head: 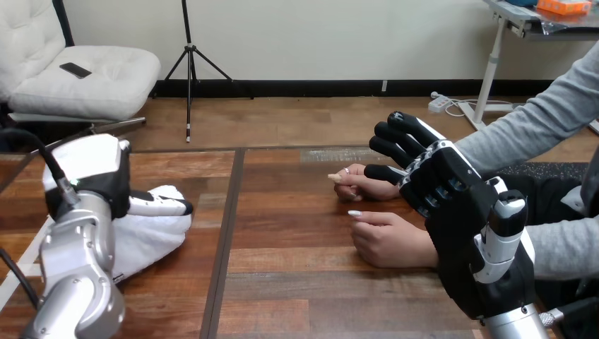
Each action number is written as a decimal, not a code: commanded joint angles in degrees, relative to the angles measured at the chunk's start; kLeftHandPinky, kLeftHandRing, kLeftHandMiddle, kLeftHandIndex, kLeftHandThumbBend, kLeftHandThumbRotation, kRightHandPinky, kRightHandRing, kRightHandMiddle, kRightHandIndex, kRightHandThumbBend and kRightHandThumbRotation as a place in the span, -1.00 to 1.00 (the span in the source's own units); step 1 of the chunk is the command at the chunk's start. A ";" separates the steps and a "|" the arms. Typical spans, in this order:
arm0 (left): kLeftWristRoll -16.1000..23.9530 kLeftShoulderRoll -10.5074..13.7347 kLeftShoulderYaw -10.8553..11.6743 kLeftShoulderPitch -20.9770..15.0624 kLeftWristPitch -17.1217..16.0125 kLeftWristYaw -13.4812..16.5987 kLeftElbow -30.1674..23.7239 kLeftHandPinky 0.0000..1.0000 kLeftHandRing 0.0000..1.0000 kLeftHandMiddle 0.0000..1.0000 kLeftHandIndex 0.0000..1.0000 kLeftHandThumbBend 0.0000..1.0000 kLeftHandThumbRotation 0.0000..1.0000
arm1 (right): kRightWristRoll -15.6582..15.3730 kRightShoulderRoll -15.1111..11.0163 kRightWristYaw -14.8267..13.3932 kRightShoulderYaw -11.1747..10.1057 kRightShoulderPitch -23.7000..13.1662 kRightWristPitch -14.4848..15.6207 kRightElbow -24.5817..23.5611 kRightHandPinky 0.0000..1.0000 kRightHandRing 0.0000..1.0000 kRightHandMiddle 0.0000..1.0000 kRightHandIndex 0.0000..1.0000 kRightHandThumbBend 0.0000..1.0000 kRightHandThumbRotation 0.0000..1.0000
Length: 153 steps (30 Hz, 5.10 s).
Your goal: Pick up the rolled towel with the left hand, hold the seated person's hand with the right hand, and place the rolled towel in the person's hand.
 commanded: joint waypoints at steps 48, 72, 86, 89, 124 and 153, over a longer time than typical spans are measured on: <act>0.55 -4.27 -2.58 -2.09 5.70 6.61 9.14 0.93 0.95 0.93 0.87 0.99 0.11 | 1.12 -0.13 -0.17 -0.46 -1.97 -0.97 -2.12 0.54 0.74 0.72 0.69 1.00 1.00; 0.00 -4.47 -3.68 -1.74 5.12 6.51 10.36 1.00 1.00 0.97 0.92 1.00 0.03 | 1.61 -0.36 0.03 -0.42 -1.66 -0.84 -2.87 0.55 0.75 0.72 0.69 1.00 1.00; -1.38 -5.29 -3.41 -1.53 3.97 7.21 11.50 1.00 1.00 0.98 0.92 1.00 -0.04 | 1.60 -0.55 0.08 -0.56 -1.67 -0.89 -3.17 0.56 0.75 0.72 0.70 1.00 1.00; -1.47 -5.34 -3.60 -1.64 3.94 6.84 11.48 1.00 1.00 0.98 0.92 1.00 -0.03 | 1.89 -0.69 0.20 -0.55 -1.64 -0.58 -3.48 0.56 0.75 0.72 0.70 1.00 1.00; -9.34 -6.07 -1.82 -3.26 1.59 5.23 13.76 0.98 0.97 0.96 0.91 0.94 -0.13 | 2.45 -1.09 0.76 -0.83 -0.28 -1.36 -6.92 0.45 0.72 0.71 0.67 1.00 1.00; -11.31 -5.16 -2.86 -6.85 -1.22 7.09 22.27 0.99 0.98 0.98 0.92 0.90 -0.11 | 3.07 -1.12 1.15 -1.16 0.97 -1.76 -9.53 0.40 0.71 0.71 0.67 1.00 1.00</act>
